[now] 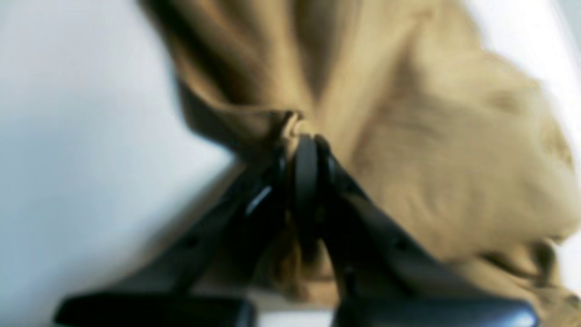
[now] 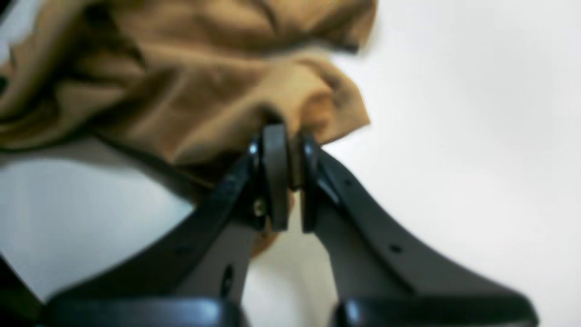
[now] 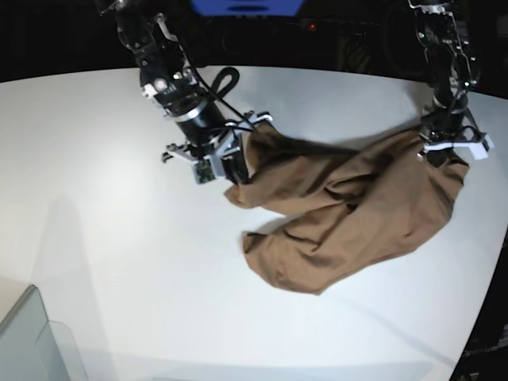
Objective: Layout the t-shirt on the table in an organized manner, then fold the t-shirt properly
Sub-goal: 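Grasp the shirt with both grippers and stretch it out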
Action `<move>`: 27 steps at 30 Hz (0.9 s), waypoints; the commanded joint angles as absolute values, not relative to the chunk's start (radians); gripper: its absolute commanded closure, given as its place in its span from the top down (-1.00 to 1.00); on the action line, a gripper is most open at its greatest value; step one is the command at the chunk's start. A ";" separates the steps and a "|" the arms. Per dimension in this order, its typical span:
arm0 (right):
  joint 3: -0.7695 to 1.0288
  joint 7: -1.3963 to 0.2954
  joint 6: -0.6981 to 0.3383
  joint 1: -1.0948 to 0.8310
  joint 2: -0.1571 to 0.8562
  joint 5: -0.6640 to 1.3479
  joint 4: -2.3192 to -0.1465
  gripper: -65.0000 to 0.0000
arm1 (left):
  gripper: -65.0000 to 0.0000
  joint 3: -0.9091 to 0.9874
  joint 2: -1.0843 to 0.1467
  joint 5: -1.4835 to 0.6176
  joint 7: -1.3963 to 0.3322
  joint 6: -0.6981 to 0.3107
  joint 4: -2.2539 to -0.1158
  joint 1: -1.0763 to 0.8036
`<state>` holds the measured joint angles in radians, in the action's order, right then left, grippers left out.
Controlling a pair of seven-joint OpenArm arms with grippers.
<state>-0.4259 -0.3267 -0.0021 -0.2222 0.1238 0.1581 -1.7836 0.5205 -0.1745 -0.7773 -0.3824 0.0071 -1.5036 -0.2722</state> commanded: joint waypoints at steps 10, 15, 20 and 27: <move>-0.303 -0.289 -0.005 -0.297 0.156 0.159 -2.037 -1.00 | -0.99 0.694 -0.150 -0.780 -0.360 -0.004 -1.885 -0.275; -0.239 -0.183 -0.005 -0.295 0.151 0.159 -2.046 -1.00 | -0.99 0.756 -0.156 -0.774 -0.355 -0.001 -1.988 -0.229; -0.200 0.002 -0.001 -0.260 0.147 0.159 -2.048 -1.00 | -0.99 0.794 -0.177 -0.779 -0.360 0.002 -2.026 -0.125; -0.197 0.047 -0.001 -0.142 0.081 0.157 -2.038 -1.00 | -0.99 0.753 -0.263 -0.773 -0.361 0.004 -2.018 0.027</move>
<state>-0.2035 0.0158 -0.0074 -0.1524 0.0792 0.1577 -2.0235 0.7498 -0.2455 -0.7700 -0.3916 0.0139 -2.0037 0.0097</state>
